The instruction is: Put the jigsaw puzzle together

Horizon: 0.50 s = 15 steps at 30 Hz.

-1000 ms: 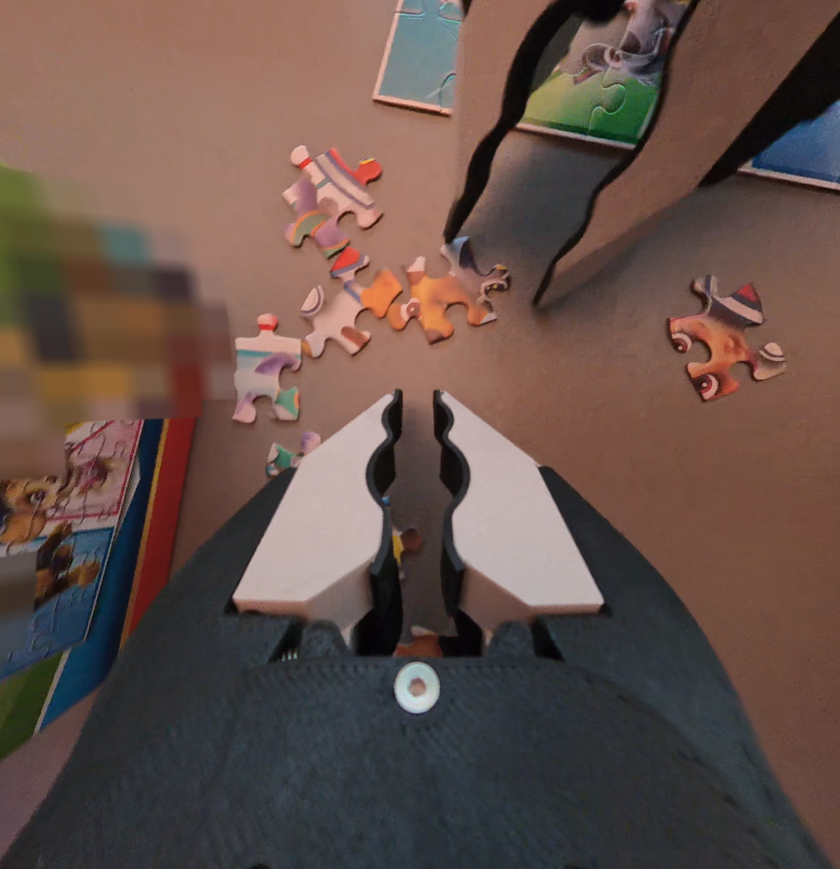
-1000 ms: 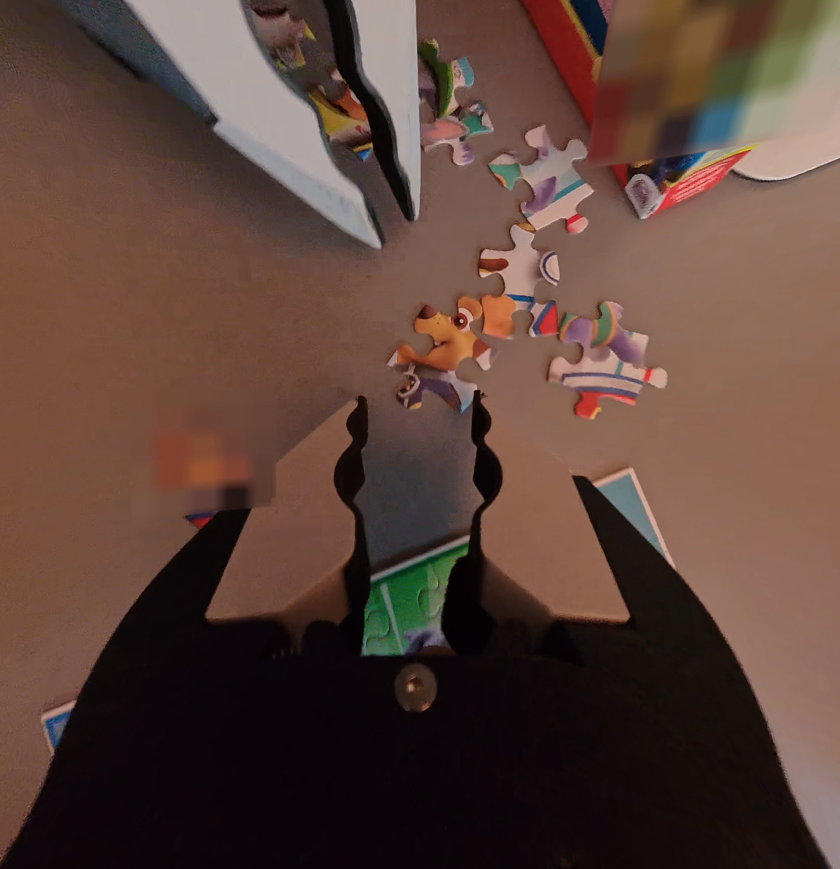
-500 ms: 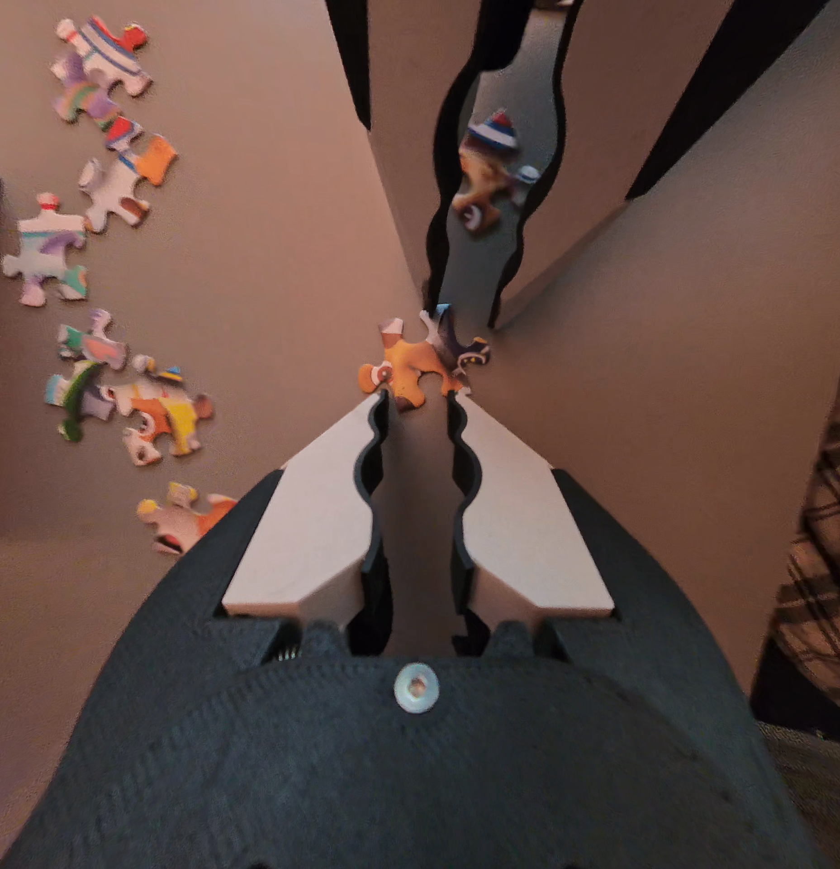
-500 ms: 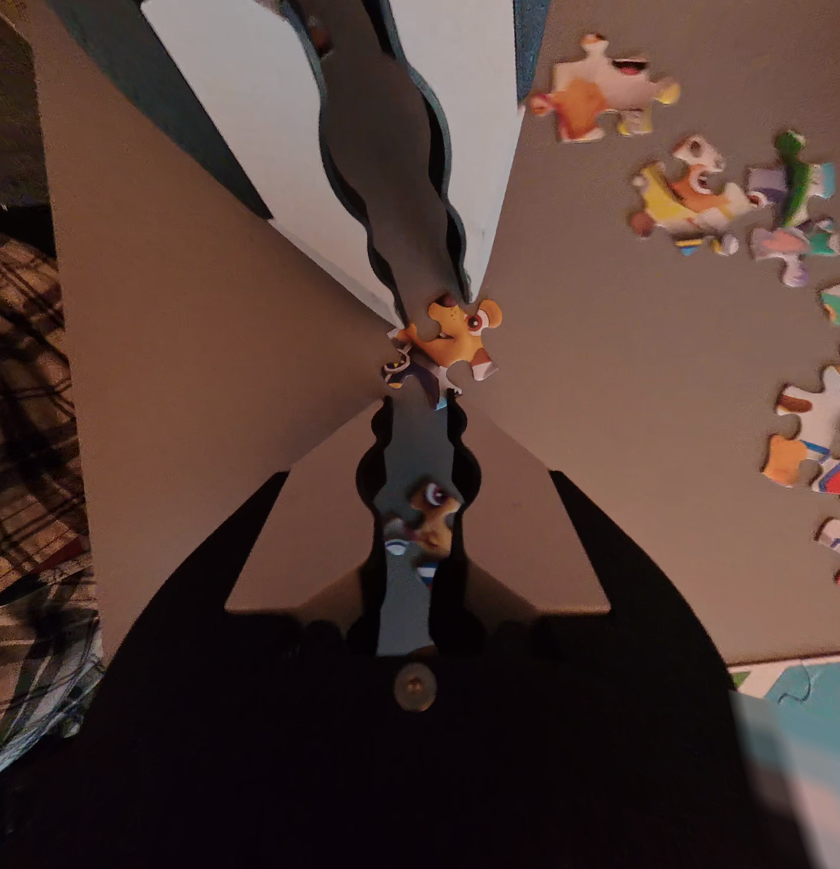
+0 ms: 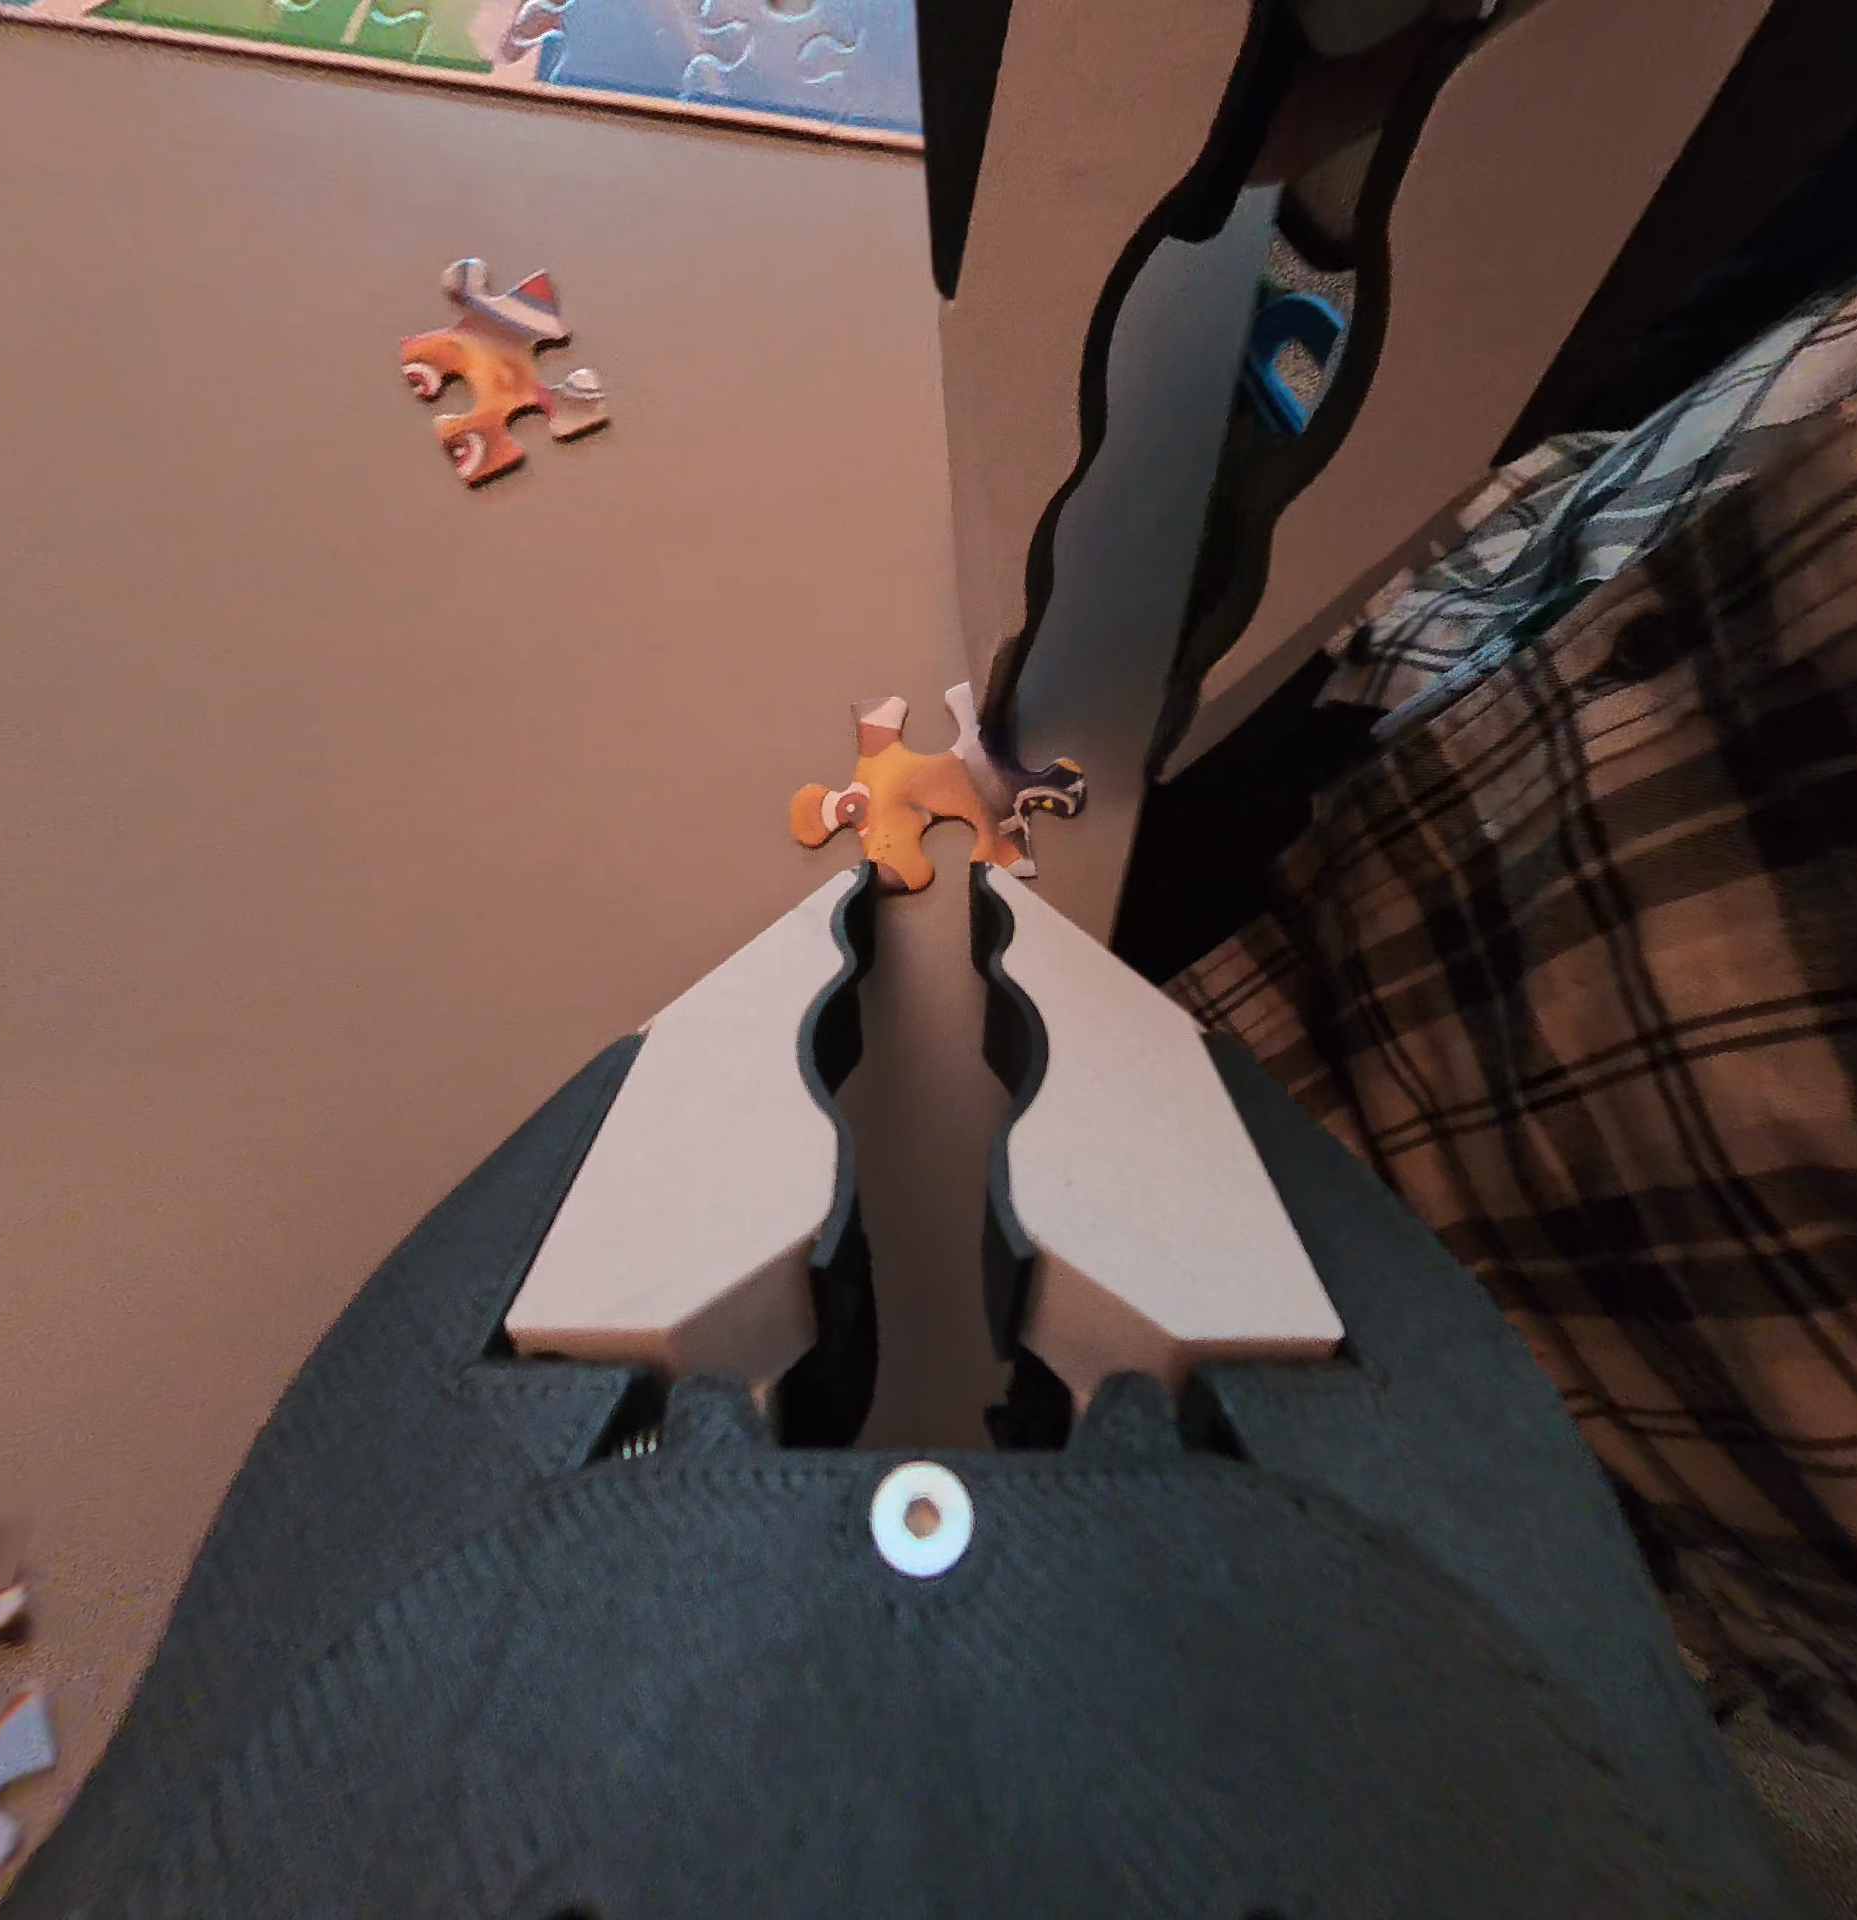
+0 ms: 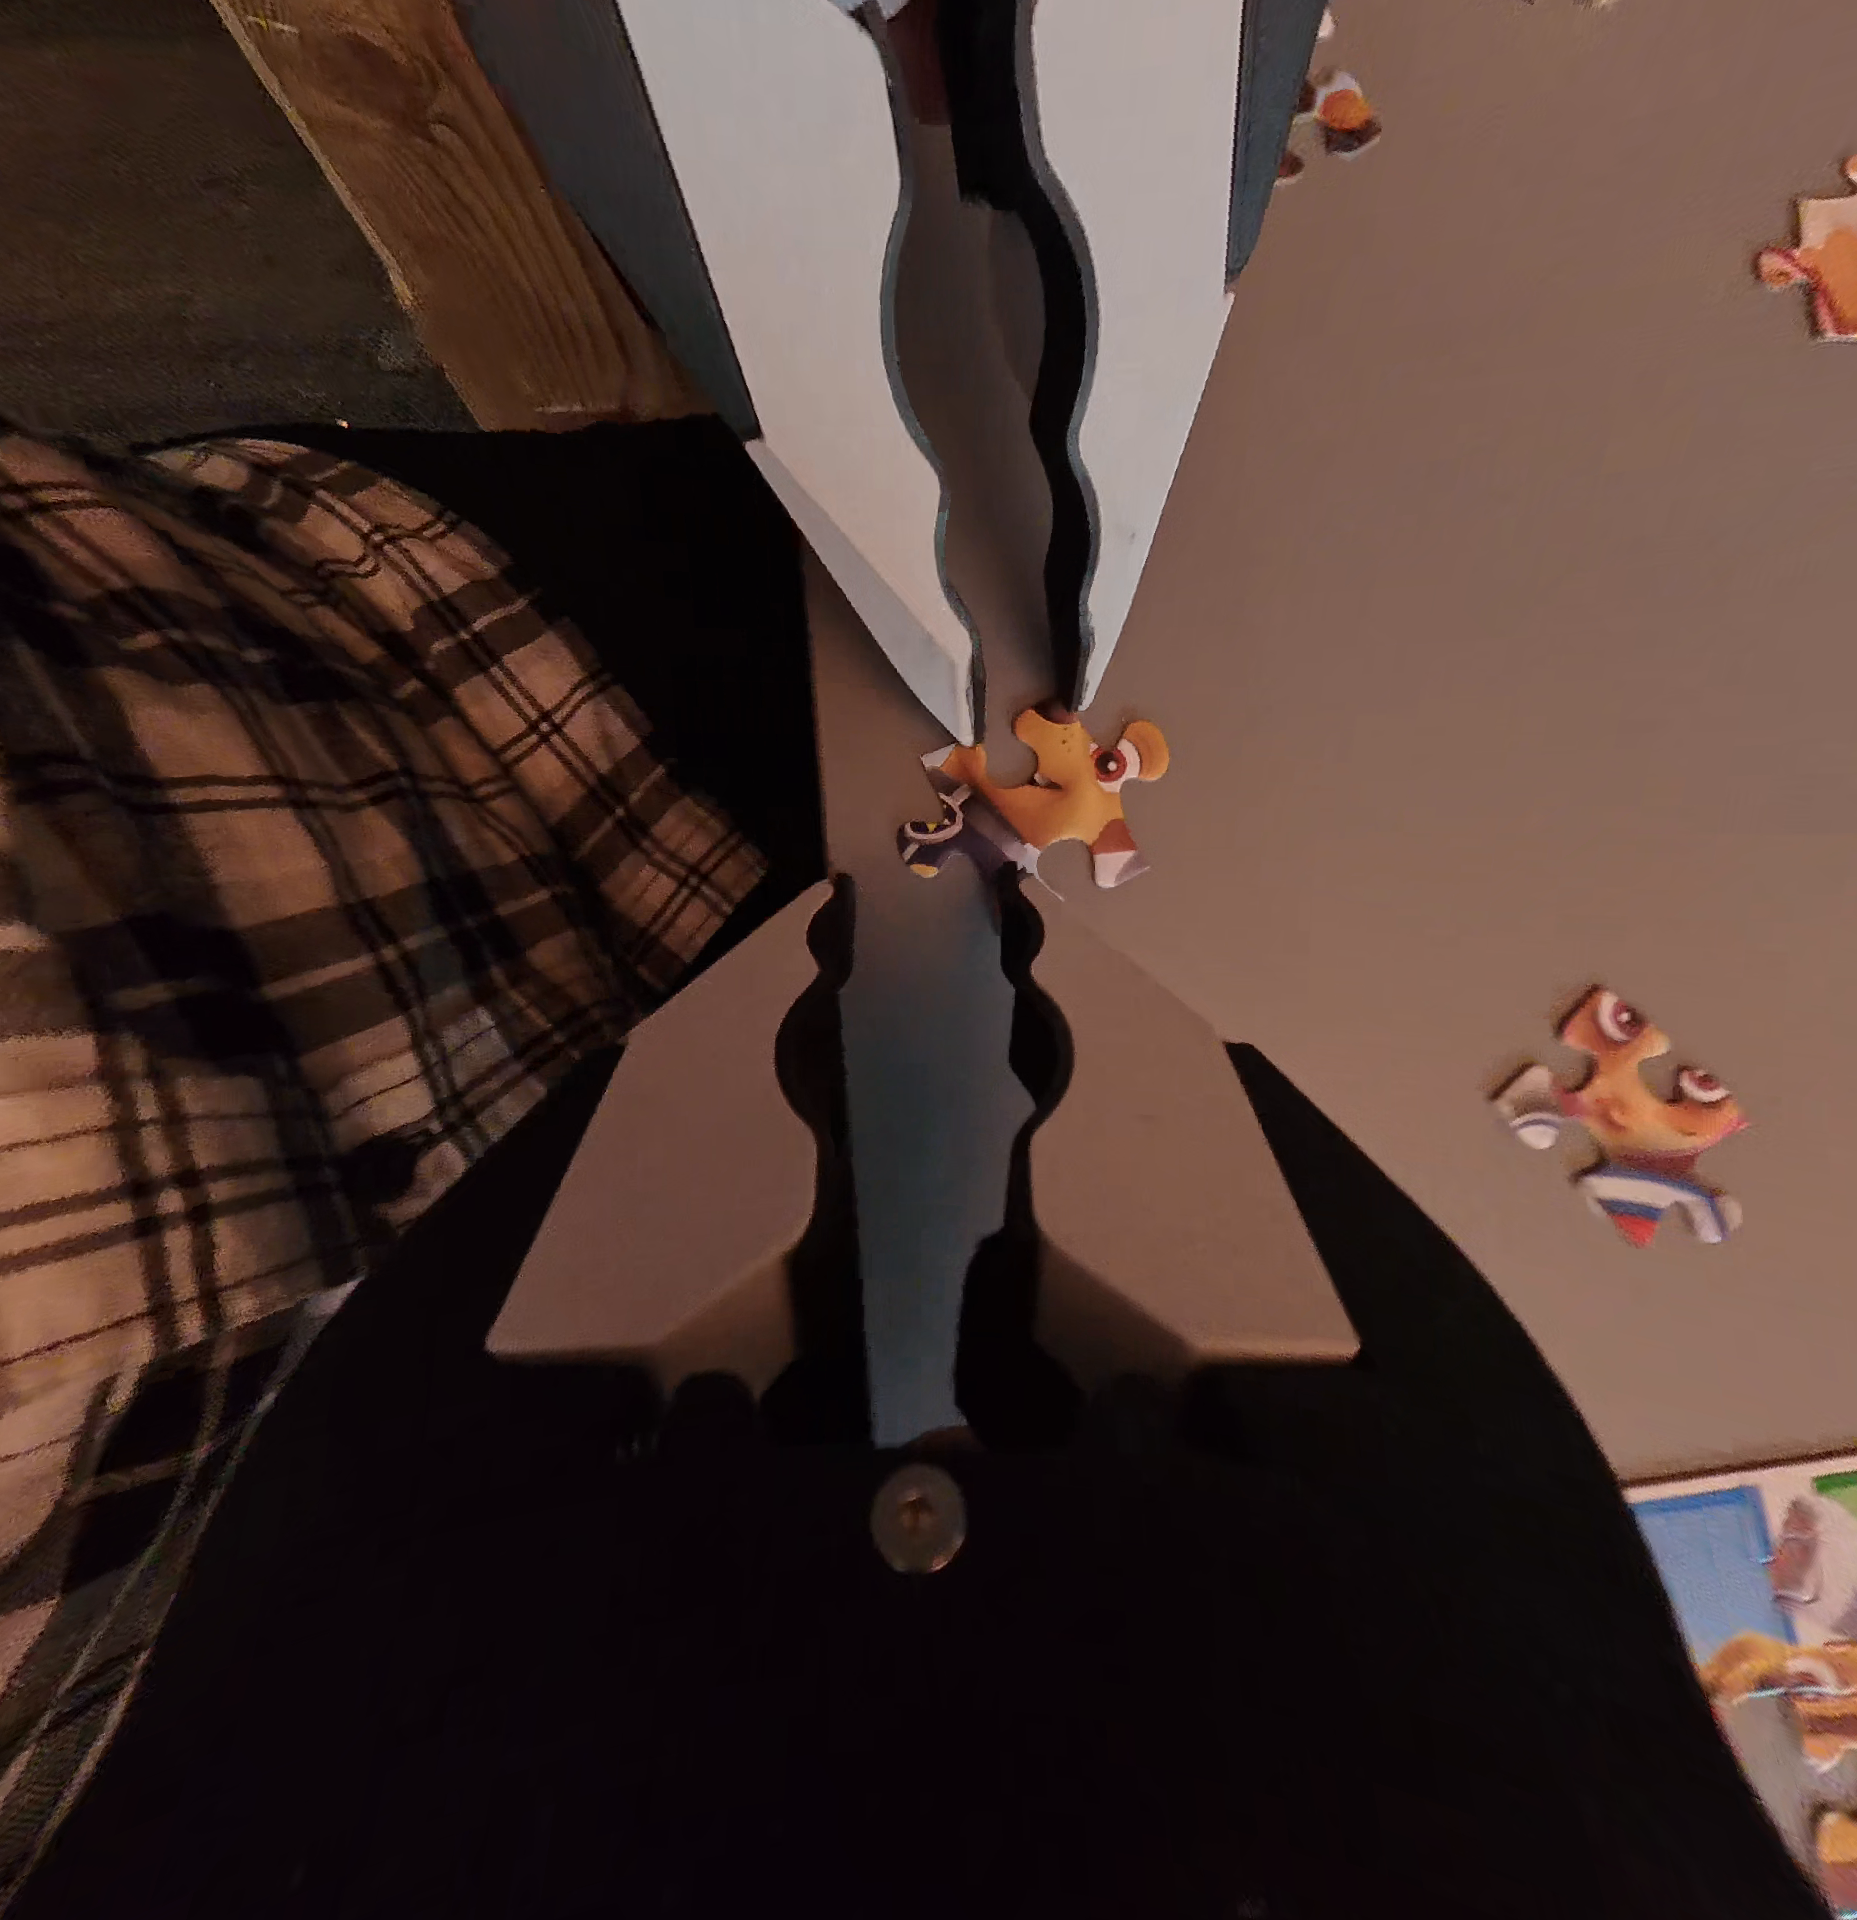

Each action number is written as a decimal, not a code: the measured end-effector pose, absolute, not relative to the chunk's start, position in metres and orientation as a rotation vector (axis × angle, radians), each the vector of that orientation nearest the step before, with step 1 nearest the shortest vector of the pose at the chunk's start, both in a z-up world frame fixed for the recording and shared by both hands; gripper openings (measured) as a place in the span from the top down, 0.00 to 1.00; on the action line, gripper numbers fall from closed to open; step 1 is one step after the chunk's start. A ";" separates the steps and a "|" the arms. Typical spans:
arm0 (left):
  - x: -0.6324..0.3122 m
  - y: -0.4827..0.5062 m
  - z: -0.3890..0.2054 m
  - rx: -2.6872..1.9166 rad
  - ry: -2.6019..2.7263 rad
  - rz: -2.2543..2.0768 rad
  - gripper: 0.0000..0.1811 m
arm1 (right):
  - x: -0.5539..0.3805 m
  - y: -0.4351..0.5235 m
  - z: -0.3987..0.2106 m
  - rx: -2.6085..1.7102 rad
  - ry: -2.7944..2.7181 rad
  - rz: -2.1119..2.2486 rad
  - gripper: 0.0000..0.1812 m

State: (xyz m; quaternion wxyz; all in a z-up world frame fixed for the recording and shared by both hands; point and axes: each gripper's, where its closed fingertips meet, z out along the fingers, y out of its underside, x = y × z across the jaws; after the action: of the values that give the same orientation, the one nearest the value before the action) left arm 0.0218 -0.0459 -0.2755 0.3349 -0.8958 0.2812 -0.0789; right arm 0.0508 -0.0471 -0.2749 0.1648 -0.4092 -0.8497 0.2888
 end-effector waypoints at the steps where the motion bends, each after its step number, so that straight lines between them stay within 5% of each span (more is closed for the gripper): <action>1: 0.025 -0.047 -0.275 -2.329 0.723 -0.200 0.91 | 0.056 -0.050 -0.276 -1.161 -2.411 0.825 0.83; 15: 0.047 -0.053 -0.275 -2.274 0.656 -0.198 0.92 | 0.059 -0.040 -0.285 -0.870 -2.090 0.442 0.81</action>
State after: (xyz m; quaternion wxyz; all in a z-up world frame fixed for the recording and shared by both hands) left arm 0.0466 -0.0530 -0.2752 0.3740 -0.8880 0.2561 -0.0774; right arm 0.0590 -0.0404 -0.2849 0.4056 -0.3447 -0.8282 0.1752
